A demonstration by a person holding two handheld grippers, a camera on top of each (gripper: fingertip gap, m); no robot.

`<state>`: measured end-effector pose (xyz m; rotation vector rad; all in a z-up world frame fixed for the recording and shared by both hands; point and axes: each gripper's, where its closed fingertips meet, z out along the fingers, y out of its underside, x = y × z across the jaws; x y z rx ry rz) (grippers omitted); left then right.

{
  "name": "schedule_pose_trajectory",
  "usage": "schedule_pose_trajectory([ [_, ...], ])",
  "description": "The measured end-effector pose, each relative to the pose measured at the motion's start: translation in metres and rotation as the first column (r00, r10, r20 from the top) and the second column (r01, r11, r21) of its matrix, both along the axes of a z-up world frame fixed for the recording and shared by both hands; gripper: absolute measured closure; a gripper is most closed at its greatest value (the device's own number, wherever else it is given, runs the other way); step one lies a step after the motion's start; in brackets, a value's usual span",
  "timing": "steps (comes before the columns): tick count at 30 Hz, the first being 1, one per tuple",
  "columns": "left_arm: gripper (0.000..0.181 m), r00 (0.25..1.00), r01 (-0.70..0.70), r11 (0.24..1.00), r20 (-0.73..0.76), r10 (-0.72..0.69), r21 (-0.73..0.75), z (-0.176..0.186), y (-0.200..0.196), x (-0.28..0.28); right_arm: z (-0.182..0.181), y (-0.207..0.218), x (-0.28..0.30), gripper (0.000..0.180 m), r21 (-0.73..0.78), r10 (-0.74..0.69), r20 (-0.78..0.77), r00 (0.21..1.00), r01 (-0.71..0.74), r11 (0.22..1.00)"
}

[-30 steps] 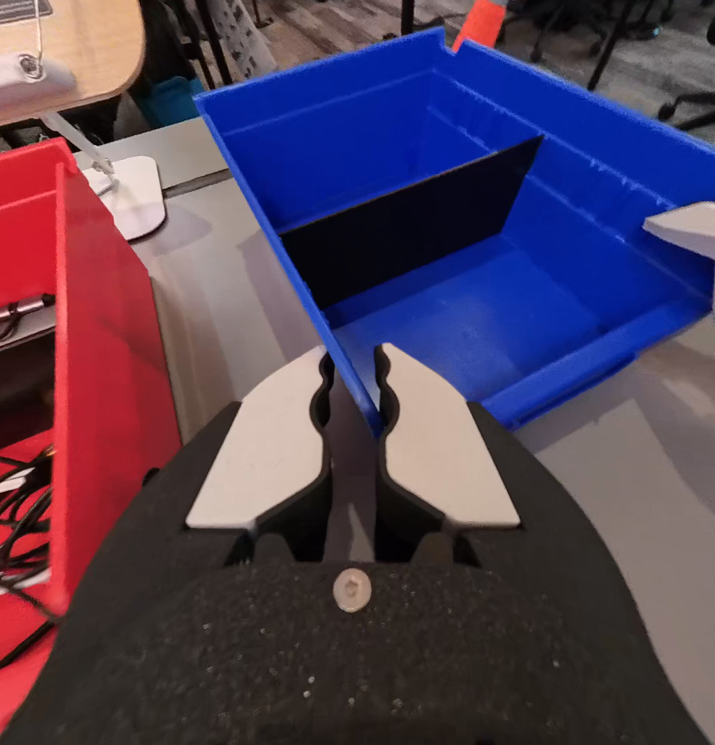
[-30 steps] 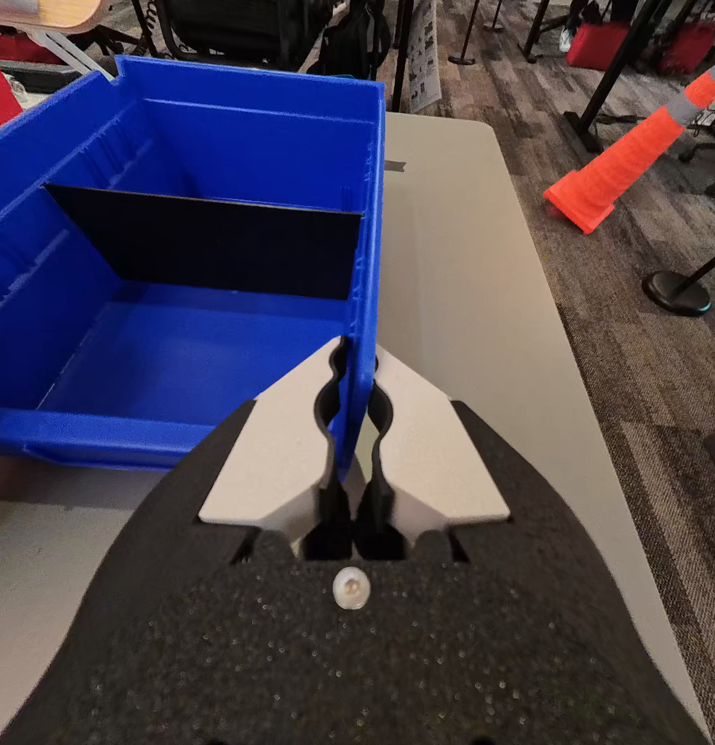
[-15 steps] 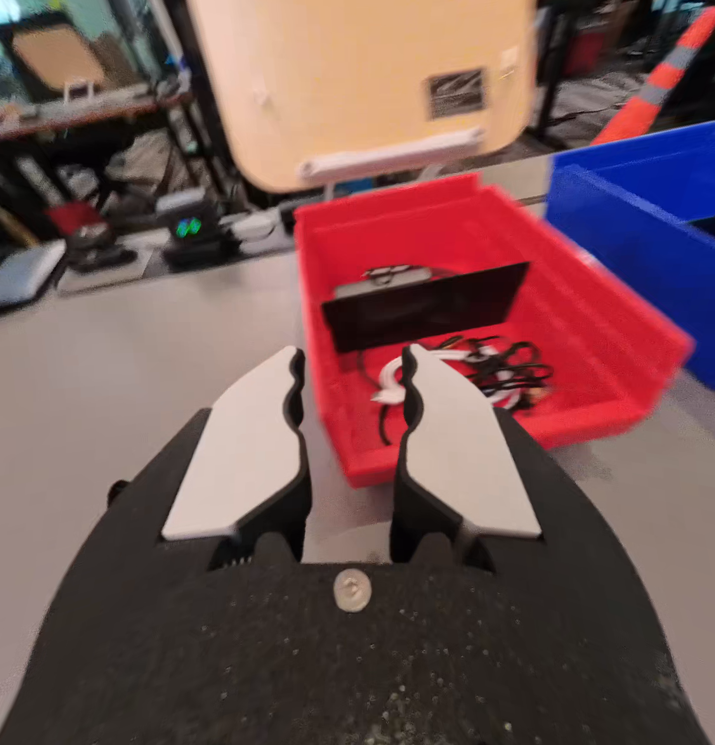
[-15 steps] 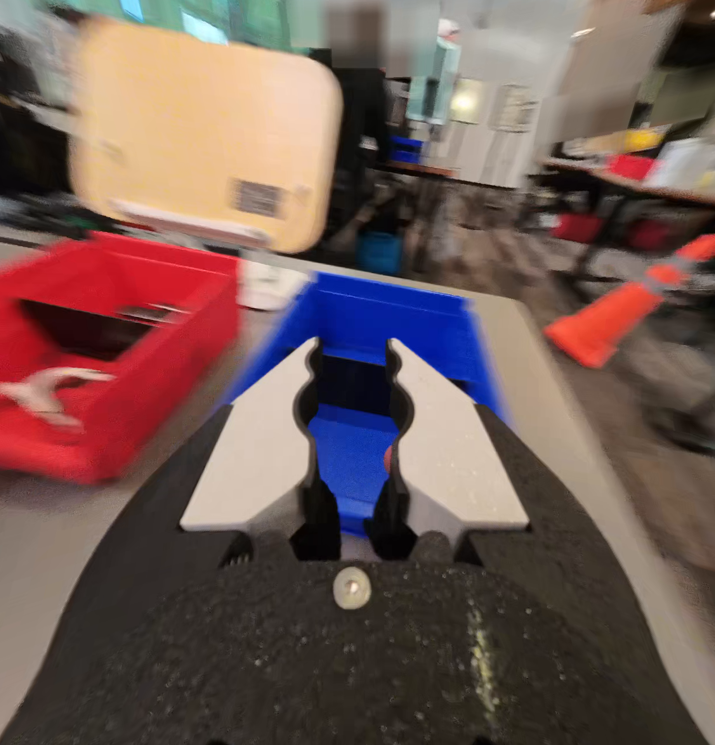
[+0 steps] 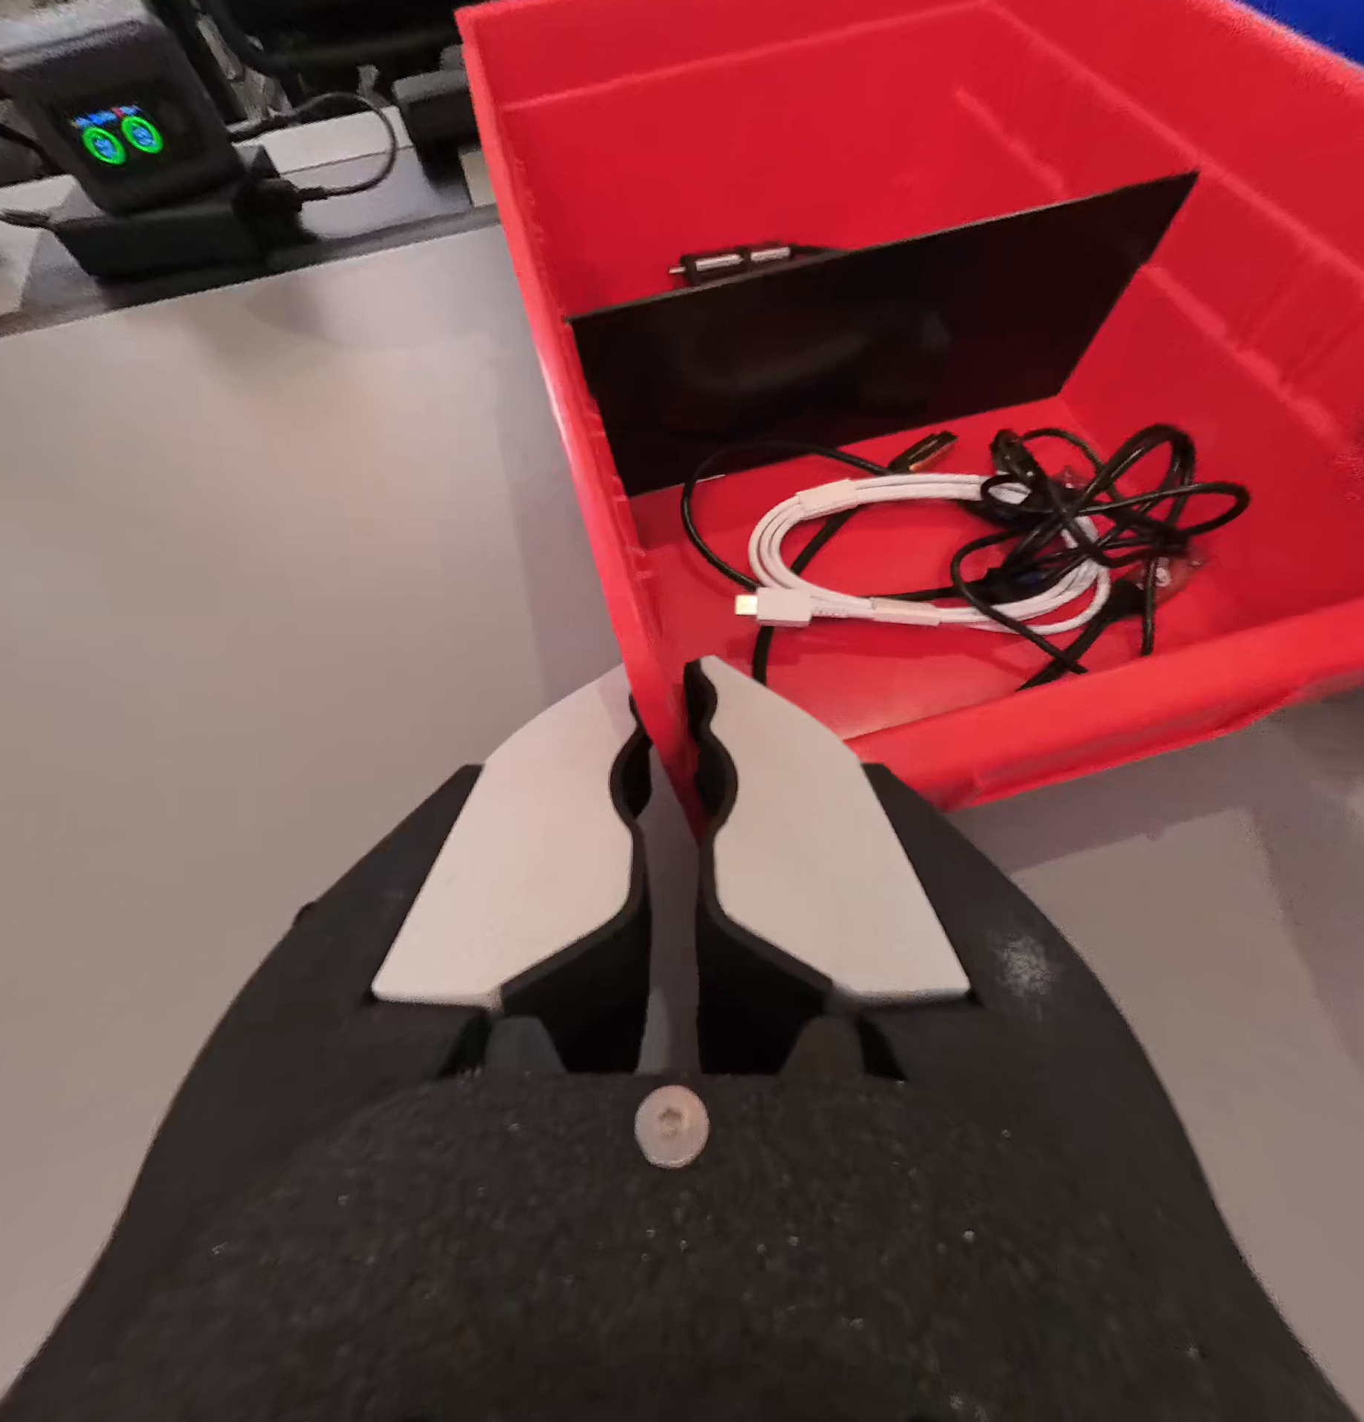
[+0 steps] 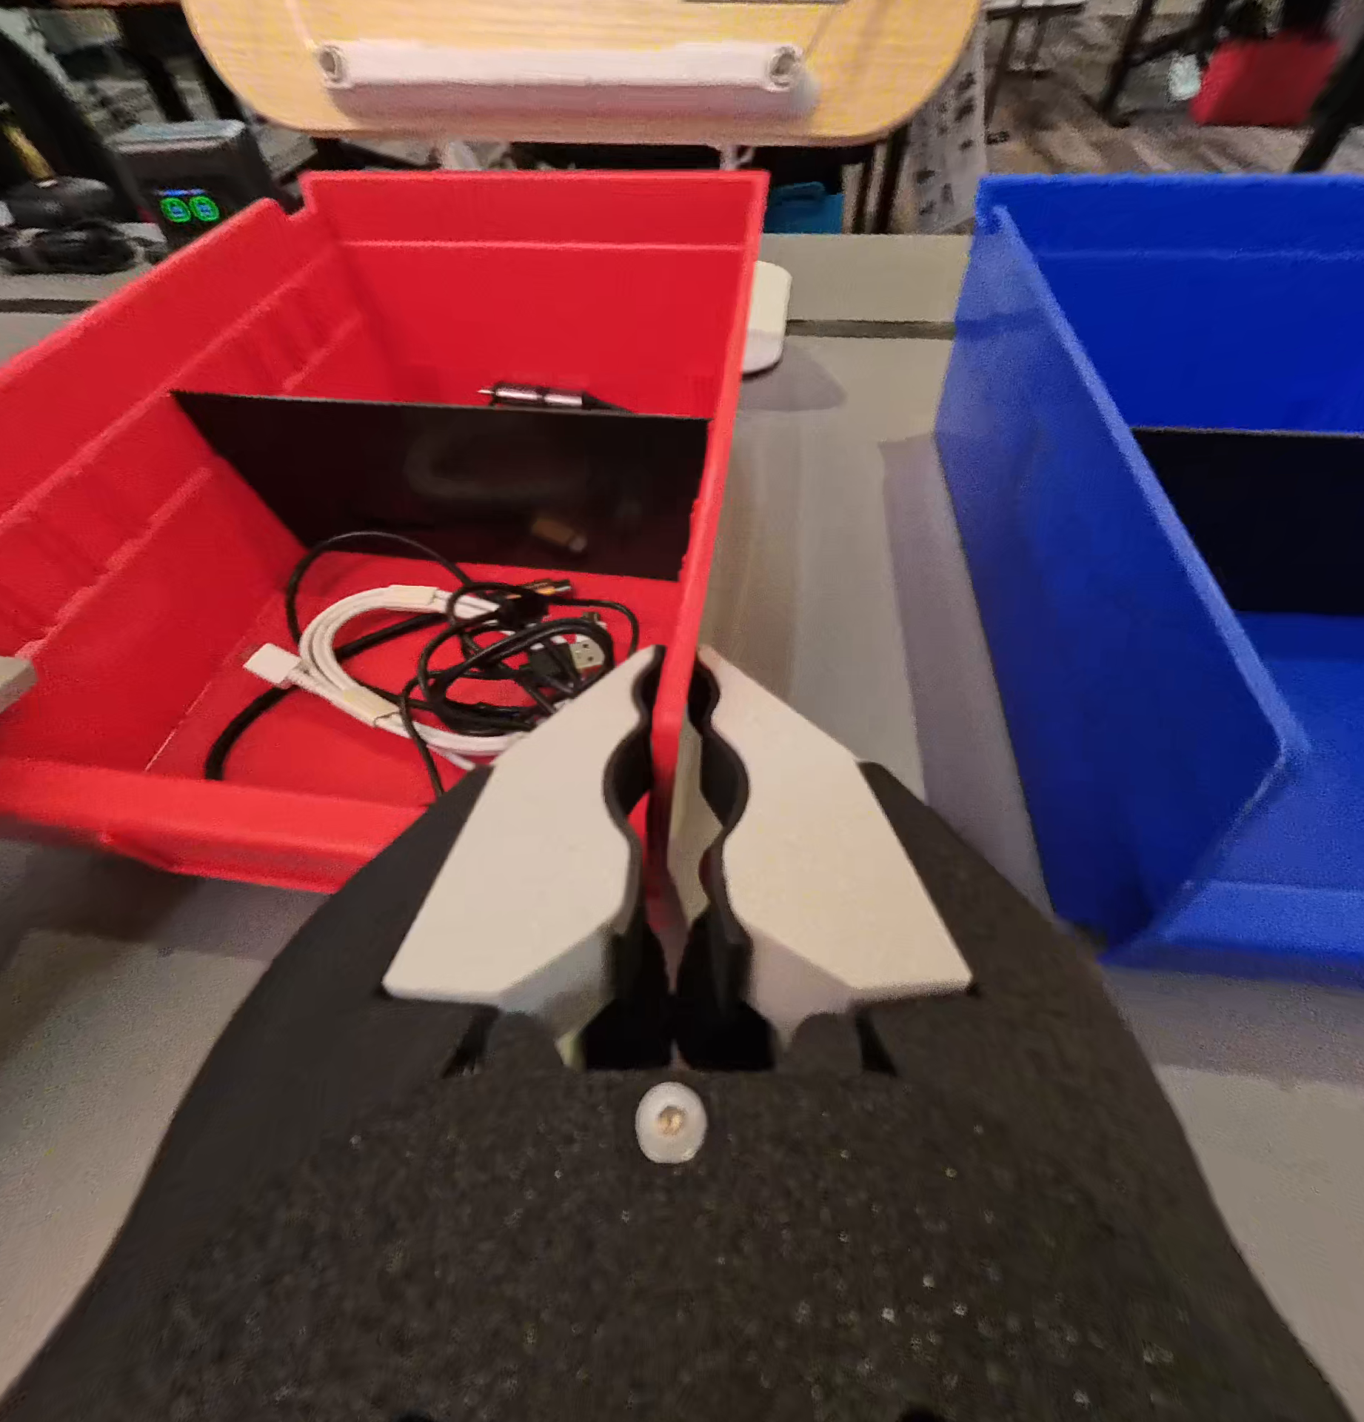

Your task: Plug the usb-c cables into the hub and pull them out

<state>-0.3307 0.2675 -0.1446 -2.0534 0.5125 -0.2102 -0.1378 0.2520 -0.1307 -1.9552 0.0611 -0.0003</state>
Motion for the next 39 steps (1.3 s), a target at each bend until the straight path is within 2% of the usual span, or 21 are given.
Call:
schedule_pose_trajectory([
  [3,0.177,0.998,-0.041,0.999,-0.056,0.042,0.017,0.004,0.005,-0.022,0.007,-0.003,-0.019,0.176,0.007,-0.046,0.051,0.998,0.045,0.999],
  [9,0.179,0.982,-0.188,0.980,0.004,0.188,0.065,0.030,0.018,-0.114,0.022,0.011,-0.104,0.176,0.087,-0.020,0.021,1.000,0.018,0.996],
  [16,0.179,0.948,-0.313,0.948,0.050,0.316,-0.051,0.011,0.030,-0.229,0.009,0.041,-0.221,0.176,-0.006,0.099,0.067,0.993,-0.099,0.995],
  [20,0.179,0.933,-0.346,0.937,0.090,0.349,-0.046,0.006,0.035,-0.254,0.002,0.052,-0.250,0.175,-0.004,0.135,0.069,0.988,-0.135,0.991],
  [23,0.177,0.913,-0.359,0.930,0.174,0.368,-0.082,0.004,0.039,-0.255,0.001,0.053,-0.256,0.171,0.039,0.160,-0.023,0.987,-0.159,0.987],
  [26,0.176,0.900,-0.372,0.924,0.207,0.383,-0.093,0.005,0.040,-0.256,0.001,0.048,-0.261,0.162,-0.015,0.281,-0.083,0.956,-0.283,0.959],
  [27,0.174,0.900,-0.377,0.922,0.202,0.386,-0.086,0.006,0.040,-0.257,0.002,0.043,-0.262,0.159,-0.047,0.339,-0.116,0.934,-0.346,0.937],
  [29,0.157,0.892,-0.406,0.912,0.191,0.411,-0.062,0.013,0.036,-0.262,0.009,0.025,-0.260,0.153,-0.064,0.460,-0.197,0.866,-0.479,0.875],
  [32,0.145,0.870,-0.474,0.880,0.178,0.461,0.036,0.037,0.026,-0.276,0.026,-0.022,-0.239,0.135,-0.027,0.650,-0.286,0.704,-0.684,0.729],
  [33,0.145,0.863,-0.489,0.869,0.186,0.470,0.075,0.048,0.023,-0.279,0.031,-0.034,-0.221,0.133,-0.013,0.666,-0.294,0.685,-0.700,0.714],
  [34,0.153,0.861,-0.494,0.861,0.203,0.466,0.119,0.059,0.020,-0.279,0.034,-0.044,-0.200,0.132,0.002,0.680,-0.279,0.678,-0.708,0.706],
  [35,0.158,0.867,-0.484,0.858,0.223,0.445,0.171,0.070,0.017,-0.275,0.035,-0.051,-0.174,0.130,0.015,0.677,-0.241,0.695,-0.695,0.719],
  [37,0.155,0.891,-0.443,0.858,0.239,0.387,0.260,0.087,0.009,-0.259,0.029,-0.058,-0.111,0.127,0.015,0.609,-0.143,0.780,-0.613,0.790],
  [39,0.156,0.916,-0.376,0.899,0.235,0.325,0.222,0.089,0.002,-0.228,0.028,-0.064,-0.043,0.123,0.031,0.492,-0.081,0.867,-0.491,0.871],
])
